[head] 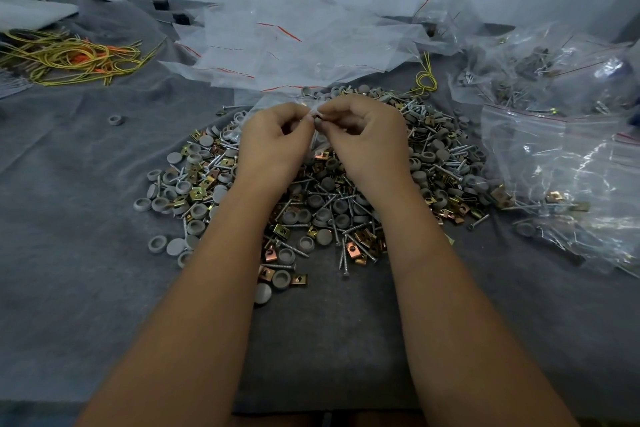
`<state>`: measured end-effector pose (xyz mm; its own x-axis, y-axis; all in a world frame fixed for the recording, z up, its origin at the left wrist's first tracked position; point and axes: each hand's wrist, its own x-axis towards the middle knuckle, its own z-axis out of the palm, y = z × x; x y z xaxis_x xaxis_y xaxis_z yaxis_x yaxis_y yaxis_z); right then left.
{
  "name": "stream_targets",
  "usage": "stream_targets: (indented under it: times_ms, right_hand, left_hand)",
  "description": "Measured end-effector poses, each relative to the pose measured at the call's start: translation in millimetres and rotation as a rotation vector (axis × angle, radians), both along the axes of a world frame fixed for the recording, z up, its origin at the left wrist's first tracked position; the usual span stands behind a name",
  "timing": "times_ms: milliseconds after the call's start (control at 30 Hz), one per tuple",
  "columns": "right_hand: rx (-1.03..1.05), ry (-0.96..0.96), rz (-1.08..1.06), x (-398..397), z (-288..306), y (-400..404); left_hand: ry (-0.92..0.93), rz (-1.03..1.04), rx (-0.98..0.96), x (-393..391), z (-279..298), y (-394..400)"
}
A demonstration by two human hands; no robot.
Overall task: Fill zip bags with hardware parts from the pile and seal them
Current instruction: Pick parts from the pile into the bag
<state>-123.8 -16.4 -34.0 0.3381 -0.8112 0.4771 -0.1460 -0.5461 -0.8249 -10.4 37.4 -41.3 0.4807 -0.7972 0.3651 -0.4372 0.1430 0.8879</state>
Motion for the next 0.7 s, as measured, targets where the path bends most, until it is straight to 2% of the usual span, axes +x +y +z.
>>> stream_targets:
  times_ms: [167,367,433,533,700]
  right_hand:
    - [-0.006,-0.017,-0.029,-1,3,0]
    - [-0.039,-0.023,-0.156,-7,5,-2]
    - [-0.049,0.093,-0.239,-11,5,-5]
    - [-0.097,0.388,-0.285,-14,4,-9]
    - [-0.196,0.649,-0.176,-15,9,-4]
  left_hand:
    - [0.015,-0.020,0.010,-1,1,0]
    - [0.024,0.166,0.020,4,-3,-4]
    - [0.037,0.222,0.031,6,-4,-5]
    - [0.045,0.257,0.029,9,-5,-5]
    - [0.034,0.266,0.025,10,-6,-7]
